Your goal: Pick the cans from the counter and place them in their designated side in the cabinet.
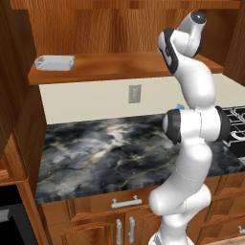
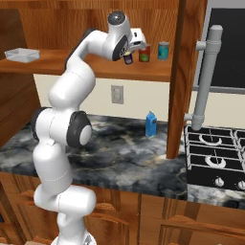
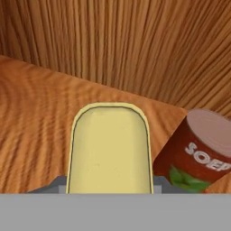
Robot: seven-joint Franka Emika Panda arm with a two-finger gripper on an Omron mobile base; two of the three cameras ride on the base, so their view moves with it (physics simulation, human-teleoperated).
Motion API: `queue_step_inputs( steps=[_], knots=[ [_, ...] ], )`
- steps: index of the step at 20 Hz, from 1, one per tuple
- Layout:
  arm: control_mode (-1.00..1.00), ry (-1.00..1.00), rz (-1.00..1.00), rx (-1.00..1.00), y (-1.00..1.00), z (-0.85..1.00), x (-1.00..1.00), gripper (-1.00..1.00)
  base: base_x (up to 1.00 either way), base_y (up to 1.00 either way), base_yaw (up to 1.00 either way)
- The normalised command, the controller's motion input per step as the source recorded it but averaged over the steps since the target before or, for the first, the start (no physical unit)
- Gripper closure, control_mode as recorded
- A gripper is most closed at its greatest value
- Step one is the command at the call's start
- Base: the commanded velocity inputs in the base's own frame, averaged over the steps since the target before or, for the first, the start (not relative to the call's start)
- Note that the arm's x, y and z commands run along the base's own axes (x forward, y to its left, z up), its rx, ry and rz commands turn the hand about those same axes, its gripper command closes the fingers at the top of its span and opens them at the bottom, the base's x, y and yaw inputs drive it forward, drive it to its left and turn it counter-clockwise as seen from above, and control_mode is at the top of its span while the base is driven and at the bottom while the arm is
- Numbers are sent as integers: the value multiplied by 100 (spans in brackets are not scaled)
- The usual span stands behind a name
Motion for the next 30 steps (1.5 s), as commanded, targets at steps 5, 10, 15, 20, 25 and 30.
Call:
queue_step_inputs(
  steps=[5,10,15,20,25,30],
  knots=[
    [-100,4,0,0,0,-26,17,-100,0,0,0],
    [-100,0,0,0,-7,-13,7,-100,0,0,0],
    [-100,-3,0,-1,-14,-9,0,-100,0,0,0],
    [-100,-8,0,0,-8,0,2,-100,0,0,0],
    [-100,-14,2,0,-8,10,-1,-100,0,0,0],
    [-100,-20,4,0,-2,6,-36,-100,0,0,0]
  ],
)
